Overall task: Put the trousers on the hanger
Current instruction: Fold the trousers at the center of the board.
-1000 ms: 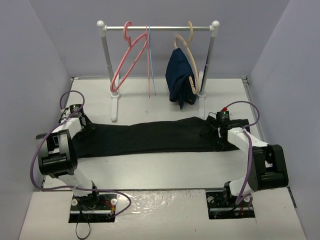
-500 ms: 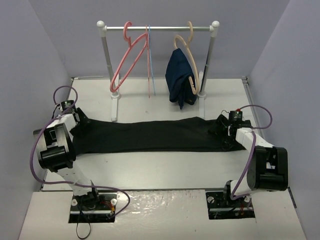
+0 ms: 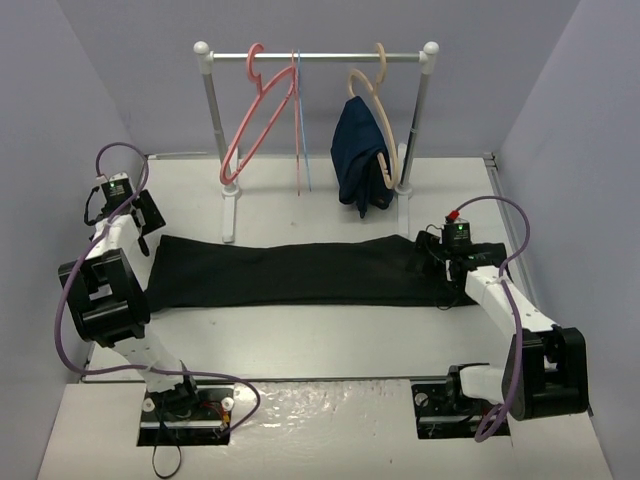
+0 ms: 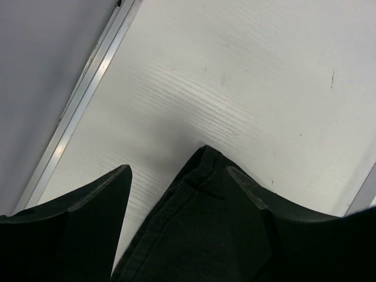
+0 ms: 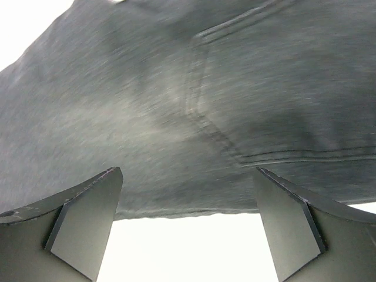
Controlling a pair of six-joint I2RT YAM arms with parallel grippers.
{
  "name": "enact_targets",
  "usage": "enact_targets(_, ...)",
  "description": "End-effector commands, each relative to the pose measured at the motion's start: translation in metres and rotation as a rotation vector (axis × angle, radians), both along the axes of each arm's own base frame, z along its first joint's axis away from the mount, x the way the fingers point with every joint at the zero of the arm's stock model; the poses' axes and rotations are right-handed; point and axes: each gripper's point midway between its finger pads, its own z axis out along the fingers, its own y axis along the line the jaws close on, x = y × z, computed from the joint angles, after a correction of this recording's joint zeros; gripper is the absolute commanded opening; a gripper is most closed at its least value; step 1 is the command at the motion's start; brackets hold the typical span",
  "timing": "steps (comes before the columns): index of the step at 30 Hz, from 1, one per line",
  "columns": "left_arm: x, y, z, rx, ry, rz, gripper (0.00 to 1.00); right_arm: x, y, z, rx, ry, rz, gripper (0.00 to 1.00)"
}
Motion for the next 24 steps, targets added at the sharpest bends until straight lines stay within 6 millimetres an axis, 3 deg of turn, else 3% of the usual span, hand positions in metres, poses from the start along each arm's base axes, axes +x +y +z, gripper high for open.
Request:
enact_targets(1,0.009,0.001,-0.002,0.001,0.023,-0.1,0.57,-0.001,0.005,0.007,-0.005,-0.031,0.046,0.91)
enact_targets(5,0.003,-0.005,-0.017,-0.035,0.061,-0.155,0.51,-0.002,0.008,0.009,0.006,-0.039,0.063,0.91)
enact_targets(16,-0.01,-0.012,-0.04,-0.078,0.105,-0.182,0.48,-0.002,0.011,0.009,0.016,-0.04,0.075,0.91)
enact_targets(20,-0.01,-0.015,-0.038,-0.098,0.092,-0.165,0.39,-0.003,0.011,0.009,0.017,-0.039,0.074,0.91)
enact_targets(24,-0.013,-0.016,-0.029,-0.092,0.072,-0.16,0.38,-0.003,0.01,0.008,0.013,-0.04,0.071,0.91)
